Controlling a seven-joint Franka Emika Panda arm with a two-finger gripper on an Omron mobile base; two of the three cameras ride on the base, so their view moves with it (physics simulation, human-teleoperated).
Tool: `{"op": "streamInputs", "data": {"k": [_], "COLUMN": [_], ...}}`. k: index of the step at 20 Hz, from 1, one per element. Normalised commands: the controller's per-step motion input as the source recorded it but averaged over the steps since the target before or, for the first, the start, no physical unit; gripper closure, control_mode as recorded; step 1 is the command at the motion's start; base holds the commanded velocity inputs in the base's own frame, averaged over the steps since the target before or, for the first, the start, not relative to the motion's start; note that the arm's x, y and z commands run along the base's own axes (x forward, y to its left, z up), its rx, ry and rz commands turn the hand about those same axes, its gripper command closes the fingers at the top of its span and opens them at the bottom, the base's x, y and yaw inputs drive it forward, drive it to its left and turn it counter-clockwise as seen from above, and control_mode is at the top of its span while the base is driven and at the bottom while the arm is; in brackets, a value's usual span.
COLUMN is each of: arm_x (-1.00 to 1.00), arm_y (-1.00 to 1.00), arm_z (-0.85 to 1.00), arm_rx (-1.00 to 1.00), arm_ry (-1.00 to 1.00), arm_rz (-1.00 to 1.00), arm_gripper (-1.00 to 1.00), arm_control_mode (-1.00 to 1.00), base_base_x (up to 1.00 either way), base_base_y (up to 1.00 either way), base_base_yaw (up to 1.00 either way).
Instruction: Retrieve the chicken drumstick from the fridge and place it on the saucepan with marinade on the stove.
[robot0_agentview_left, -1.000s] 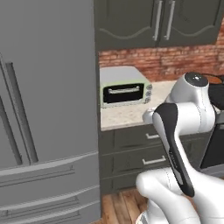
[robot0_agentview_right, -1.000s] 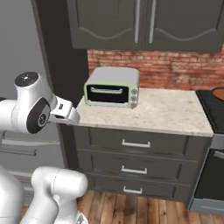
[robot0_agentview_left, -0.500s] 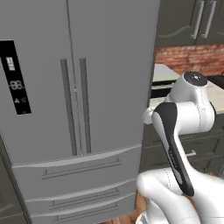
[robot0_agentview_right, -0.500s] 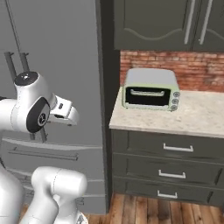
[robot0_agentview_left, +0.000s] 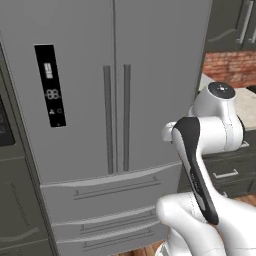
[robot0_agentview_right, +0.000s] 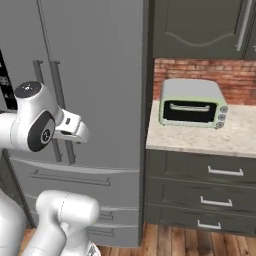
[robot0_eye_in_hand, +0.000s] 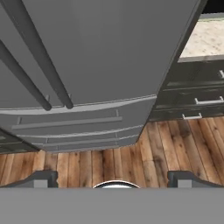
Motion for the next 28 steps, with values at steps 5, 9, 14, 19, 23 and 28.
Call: {"op": "streamInputs", "data": {"k": [5,9,14,19,23,28], "arm_x": [0.0,0.0,0.0,0.0,0.0,0.0], "arm_y": [0.0,0.0,0.0,0.0,0.0,0.0], "arm_z": [0.0,0.0,0.0,0.0,0.0,0.0], "arm_rx": [0.0,0.0,0.0,0.0,0.0,0.0], "arm_ry": [0.0,0.0,0.0,0.0,0.0,0.0], "arm_rz": [0.0,0.0,0.0,0.0,0.0,0.0], "arm_gripper": [-1.0,-1.0,-1.0,-1.0,-1.0,-1.0], "arm_control_mode": [1.0,1.0,1.0,1.0,1.0,1.0], "base_base_x": [0.29,0.28,0.07,0.02,0.13,0.02], "base_base_y": [0.3,0.47,0.55,0.47,0.25,0.03], "base_base_yaw": [0.04,0.05,0.0,0.0,-0.02,0.0]}}
